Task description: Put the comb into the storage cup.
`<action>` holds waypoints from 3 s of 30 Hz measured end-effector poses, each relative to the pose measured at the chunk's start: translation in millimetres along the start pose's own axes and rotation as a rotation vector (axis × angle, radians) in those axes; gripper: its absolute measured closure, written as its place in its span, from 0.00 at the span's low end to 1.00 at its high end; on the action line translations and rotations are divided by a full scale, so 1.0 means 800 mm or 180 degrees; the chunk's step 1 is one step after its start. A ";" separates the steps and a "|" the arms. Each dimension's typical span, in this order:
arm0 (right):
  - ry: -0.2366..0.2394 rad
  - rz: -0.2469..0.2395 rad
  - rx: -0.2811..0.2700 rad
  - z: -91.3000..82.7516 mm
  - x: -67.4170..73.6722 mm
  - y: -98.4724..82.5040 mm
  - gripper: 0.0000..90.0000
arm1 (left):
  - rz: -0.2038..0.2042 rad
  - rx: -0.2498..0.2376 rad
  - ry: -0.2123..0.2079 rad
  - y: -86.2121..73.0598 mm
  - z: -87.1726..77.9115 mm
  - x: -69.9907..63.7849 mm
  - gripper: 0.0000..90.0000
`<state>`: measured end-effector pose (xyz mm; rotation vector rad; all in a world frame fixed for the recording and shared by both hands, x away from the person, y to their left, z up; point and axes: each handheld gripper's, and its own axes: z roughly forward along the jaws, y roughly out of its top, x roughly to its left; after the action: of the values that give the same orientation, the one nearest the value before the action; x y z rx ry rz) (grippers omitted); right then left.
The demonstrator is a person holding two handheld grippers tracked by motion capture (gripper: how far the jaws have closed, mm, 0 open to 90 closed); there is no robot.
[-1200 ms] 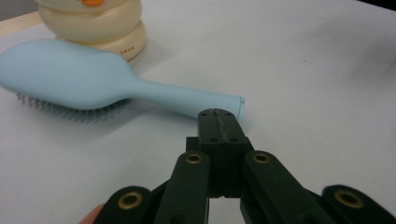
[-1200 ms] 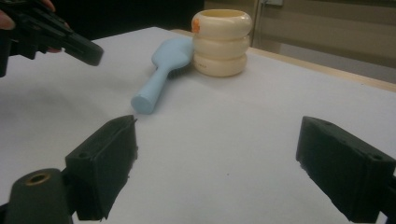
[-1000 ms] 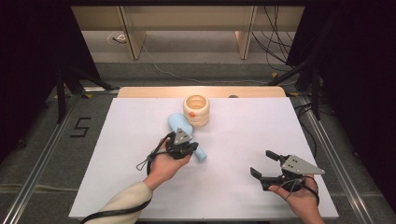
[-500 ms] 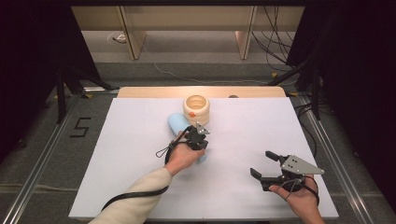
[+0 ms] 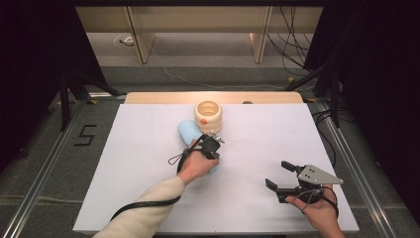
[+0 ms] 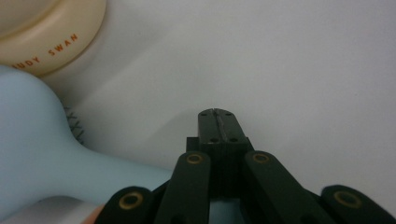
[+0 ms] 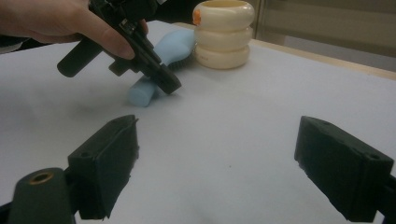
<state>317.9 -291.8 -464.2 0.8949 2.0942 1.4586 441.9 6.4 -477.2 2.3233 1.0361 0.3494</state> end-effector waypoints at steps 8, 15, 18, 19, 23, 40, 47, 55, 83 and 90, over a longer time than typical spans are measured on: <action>-0.0015 0.0014 0.0001 -0.001 0.000 0.000 0.16 | -0.0100 0.0238 0.0008 -0.009 -0.013 0.006 1.00; -0.0011 0.0005 0.0001 -0.001 0.000 0.001 0.16 | -0.0185 0.0361 0.0035 -0.027 -0.030 0.021 1.00; -0.0017 0.0004 0.0007 0.000 0.000 0.000 0.16 | -0.0234 0.0378 0.0050 -0.035 -0.039 0.028 1.00; -0.0018 0.0006 0.0007 -0.001 0.000 0.000 0.16 | -0.0247 0.0387 0.0061 -0.039 -0.042 0.031 1.00; -0.0020 0.0005 0.0007 -0.001 0.000 0.000 0.16 | -0.0273 0.0433 0.0093 -0.050 -0.049 0.039 1.00; -0.0039 0.0019 0.0002 -0.001 0.000 0.001 0.16 | -0.0388 0.0504 0.0150 -0.089 -0.072 0.067 1.00; -0.0042 0.0012 -0.0005 -0.001 0.000 0.001 0.16 | -0.0368 0.0506 0.0157 -0.096 -0.077 0.070 1.00; -0.0038 0.0018 0.0002 -0.002 0.000 0.001 0.16 | -0.0407 0.0496 0.0134 -0.100 -0.078 0.075 1.00; -0.0022 0.0045 0.0004 -0.001 0.000 0.001 0.17 | -0.0064 0.0330 0.0222 -0.058 -0.099 0.113 0.09; -0.0017 0.0042 0.0002 -0.001 0.000 0.000 0.17 | -0.0150 0.0553 0.0128 -0.029 -0.077 0.122 0.10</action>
<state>317.5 -292.7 -463.5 0.9137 2.0888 1.4607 465.7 115.5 -440.8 2.4491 1.1806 0.2993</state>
